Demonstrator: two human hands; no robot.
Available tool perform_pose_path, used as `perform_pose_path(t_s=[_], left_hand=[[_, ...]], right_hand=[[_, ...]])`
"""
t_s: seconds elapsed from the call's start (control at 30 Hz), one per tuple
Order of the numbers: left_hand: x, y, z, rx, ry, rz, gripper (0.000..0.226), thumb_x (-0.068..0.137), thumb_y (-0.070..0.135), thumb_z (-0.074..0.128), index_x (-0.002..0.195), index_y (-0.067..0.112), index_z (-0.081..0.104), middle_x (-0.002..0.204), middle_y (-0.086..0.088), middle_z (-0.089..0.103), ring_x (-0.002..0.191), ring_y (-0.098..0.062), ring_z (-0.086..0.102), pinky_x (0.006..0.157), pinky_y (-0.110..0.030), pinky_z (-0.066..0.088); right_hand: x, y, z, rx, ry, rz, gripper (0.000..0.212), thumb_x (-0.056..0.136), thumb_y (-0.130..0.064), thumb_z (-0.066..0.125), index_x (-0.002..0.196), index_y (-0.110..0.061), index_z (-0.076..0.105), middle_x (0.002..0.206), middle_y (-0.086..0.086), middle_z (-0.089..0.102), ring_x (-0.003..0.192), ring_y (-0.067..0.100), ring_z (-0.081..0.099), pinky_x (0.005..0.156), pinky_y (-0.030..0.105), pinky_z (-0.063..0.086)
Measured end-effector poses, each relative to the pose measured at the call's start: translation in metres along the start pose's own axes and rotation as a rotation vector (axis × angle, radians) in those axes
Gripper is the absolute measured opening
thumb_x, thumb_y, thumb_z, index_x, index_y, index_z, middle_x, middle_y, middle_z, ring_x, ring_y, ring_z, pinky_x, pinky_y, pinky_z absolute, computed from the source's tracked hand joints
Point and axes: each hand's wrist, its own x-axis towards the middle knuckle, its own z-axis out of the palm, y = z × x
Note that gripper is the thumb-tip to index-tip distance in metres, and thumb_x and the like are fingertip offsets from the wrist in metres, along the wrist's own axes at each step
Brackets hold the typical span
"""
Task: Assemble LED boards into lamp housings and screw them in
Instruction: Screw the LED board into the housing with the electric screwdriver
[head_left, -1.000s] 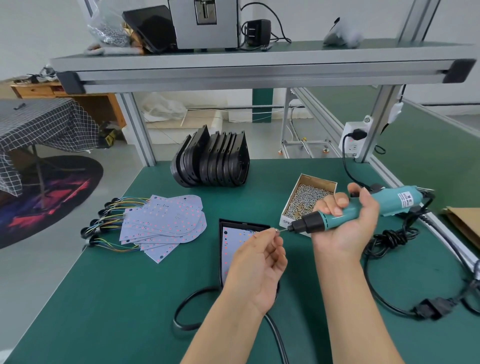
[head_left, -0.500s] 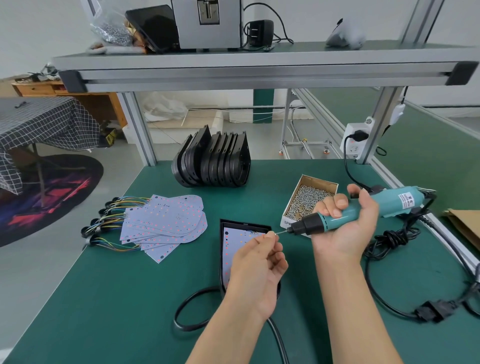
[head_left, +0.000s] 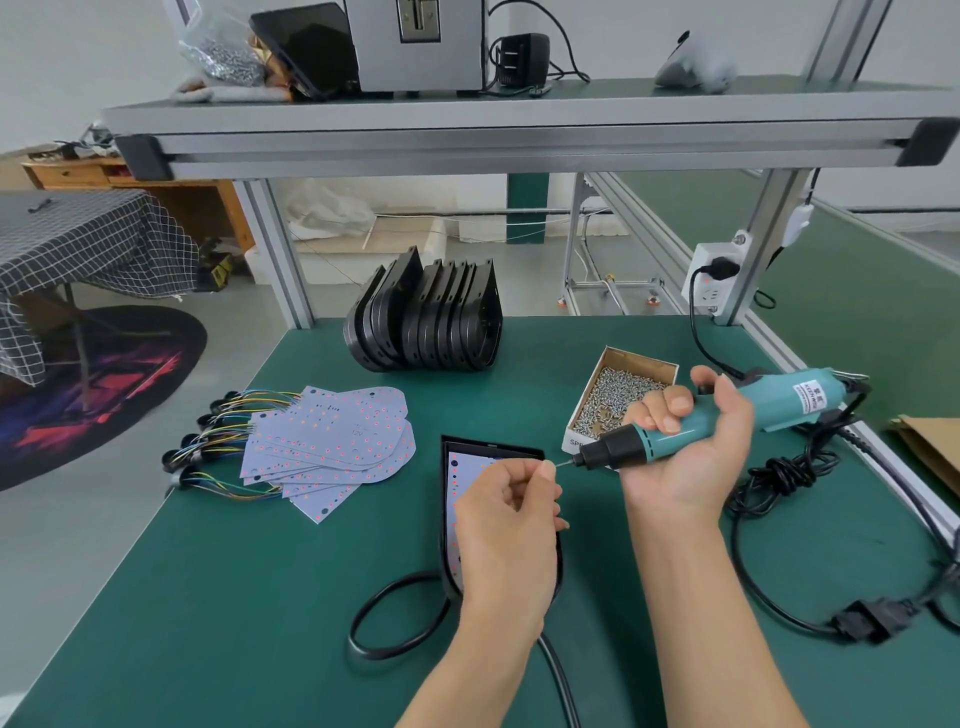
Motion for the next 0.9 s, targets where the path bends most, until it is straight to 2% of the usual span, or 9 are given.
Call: perform_pose_path(t_s=[0.17,0.4,0.5,0.6,0.7,0.77,0.83,0.9], left_hand=[[0.004,-0.001,-0.005,0.136,-0.033,0.084,0.014,0.1,0.02,0.067,0.087,0.02,0.071,0.077,0.007,0.074,0.058,-0.004,0.064,0.063,-0.018,0.054],[0.005,0.004,-0.01,0.084,-0.074,0.065,0.012,0.099,0.015,0.068,0.089,0.016,0.075,0.078,0.005,0.076,0.064,-0.005,0.064,0.063,-0.014,0.052],[0.003,0.009,-0.014,0.097,-0.093,0.068,0.004,0.097,0.025,0.071,0.095,0.027,0.073,0.085,0.013,0.077,0.072,-0.005,0.067,0.068,-0.016,0.054],[0.001,0.015,-0.024,0.292,-0.045,0.136,0.019,0.091,0.05,0.071,0.103,0.046,0.057,0.085,0.025,0.071,0.076,0.002,0.066,0.072,-0.014,0.049],[0.003,0.024,-0.05,0.348,0.202,0.295,0.016,0.093,0.054,0.063,0.088,0.039,0.062,0.074,0.019,0.068,0.065,0.0,0.061,0.062,-0.009,0.043],[0.013,0.023,-0.072,0.443,0.288,0.315,0.02,0.092,0.053,0.062,0.086,0.034,0.061,0.075,0.013,0.067,0.071,-0.003,0.061,0.065,-0.014,0.043],[0.023,0.019,-0.09,0.638,0.23,0.203,0.03,0.088,0.055,0.066,0.101,0.03,0.06,0.086,0.011,0.064,0.085,-0.006,0.059,0.077,-0.026,0.041],[0.028,0.01,-0.099,0.86,0.101,0.084,0.048,0.085,0.059,0.069,0.118,0.025,0.058,0.102,0.012,0.06,0.101,-0.014,0.054,0.085,-0.029,0.038]], right_hand=[[0.0,0.0,0.0,0.003,0.023,0.006,0.017,0.1,-0.025,0.048,0.089,-0.017,0.057,0.059,-0.005,0.044,0.048,0.008,0.036,0.05,0.022,0.037],[0.0,0.002,0.001,0.022,0.035,0.017,0.016,0.1,-0.025,0.05,0.088,-0.017,0.058,0.06,-0.006,0.044,0.048,0.008,0.036,0.051,0.022,0.036],[-0.001,0.004,0.002,0.025,0.052,0.023,0.016,0.099,-0.025,0.051,0.087,-0.018,0.058,0.06,-0.006,0.044,0.048,0.008,0.036,0.051,0.021,0.036],[-0.001,0.007,0.001,0.022,0.076,0.026,0.014,0.098,-0.025,0.053,0.087,-0.018,0.058,0.061,-0.006,0.044,0.049,0.008,0.036,0.052,0.021,0.036],[-0.001,0.011,0.0,0.002,0.089,0.027,0.012,0.097,-0.025,0.055,0.088,-0.018,0.058,0.062,-0.005,0.044,0.051,0.009,0.036,0.053,0.022,0.037],[-0.003,0.015,0.001,-0.031,0.089,0.032,0.012,0.098,-0.025,0.054,0.088,-0.019,0.058,0.062,-0.005,0.045,0.05,0.01,0.037,0.052,0.023,0.038],[-0.007,0.022,0.003,-0.066,0.083,0.042,0.013,0.098,-0.025,0.054,0.087,-0.019,0.059,0.062,-0.004,0.046,0.05,0.011,0.037,0.052,0.023,0.038],[-0.01,0.03,0.007,-0.114,0.082,0.048,0.012,0.097,-0.025,0.056,0.086,-0.021,0.06,0.062,-0.003,0.046,0.051,0.013,0.037,0.053,0.025,0.037]])
